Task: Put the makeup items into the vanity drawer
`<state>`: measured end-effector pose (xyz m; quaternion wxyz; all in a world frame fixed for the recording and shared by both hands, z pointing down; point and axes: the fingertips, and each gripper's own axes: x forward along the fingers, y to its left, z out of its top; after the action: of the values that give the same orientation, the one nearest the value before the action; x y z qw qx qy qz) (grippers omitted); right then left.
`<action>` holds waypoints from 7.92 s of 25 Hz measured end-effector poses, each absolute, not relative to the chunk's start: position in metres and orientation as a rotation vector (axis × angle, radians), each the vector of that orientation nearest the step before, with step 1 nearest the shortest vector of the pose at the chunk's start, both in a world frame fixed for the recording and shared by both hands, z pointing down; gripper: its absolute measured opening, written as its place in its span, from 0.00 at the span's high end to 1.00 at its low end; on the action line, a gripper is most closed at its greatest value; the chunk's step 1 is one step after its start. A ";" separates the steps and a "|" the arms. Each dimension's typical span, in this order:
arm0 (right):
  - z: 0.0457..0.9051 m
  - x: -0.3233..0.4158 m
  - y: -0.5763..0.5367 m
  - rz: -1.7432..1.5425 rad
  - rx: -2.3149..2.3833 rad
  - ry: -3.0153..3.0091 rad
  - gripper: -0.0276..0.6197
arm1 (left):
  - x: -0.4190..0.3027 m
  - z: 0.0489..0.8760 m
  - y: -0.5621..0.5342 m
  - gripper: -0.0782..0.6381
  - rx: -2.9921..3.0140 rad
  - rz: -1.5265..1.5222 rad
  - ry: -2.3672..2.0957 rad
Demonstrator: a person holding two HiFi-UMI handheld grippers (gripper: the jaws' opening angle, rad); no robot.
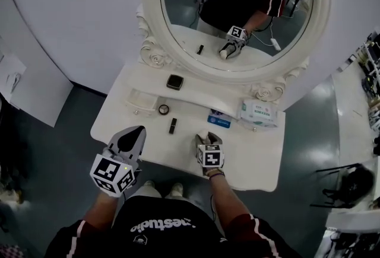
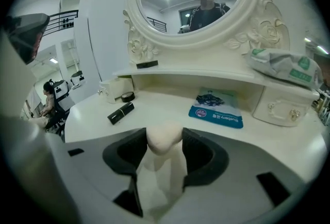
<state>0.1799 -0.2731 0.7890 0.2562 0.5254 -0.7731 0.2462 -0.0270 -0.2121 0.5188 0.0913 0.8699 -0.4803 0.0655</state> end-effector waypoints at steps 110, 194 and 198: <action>0.709 -0.070 -0.375 0.523 1.325 -2.250 0.61 | -0.225 0.512 -0.330 0.88 2.629 0.164 -1.361; 0.428 0.190 -0.223 0.203 1.935 -2.412 0.68 | -0.032 0.409 -0.291 0.88 2.784 -0.106 -1.120; 0.412 0.196 -0.221 0.165 1.969 -2.435 0.72 | -0.033 0.405 -0.287 0.89 2.779 -0.114 -1.135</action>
<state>0.1962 -0.2210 0.4120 0.0030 0.6279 -0.7765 0.0528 -0.0330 -0.2873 0.4052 0.0688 0.9228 -0.3771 -0.0378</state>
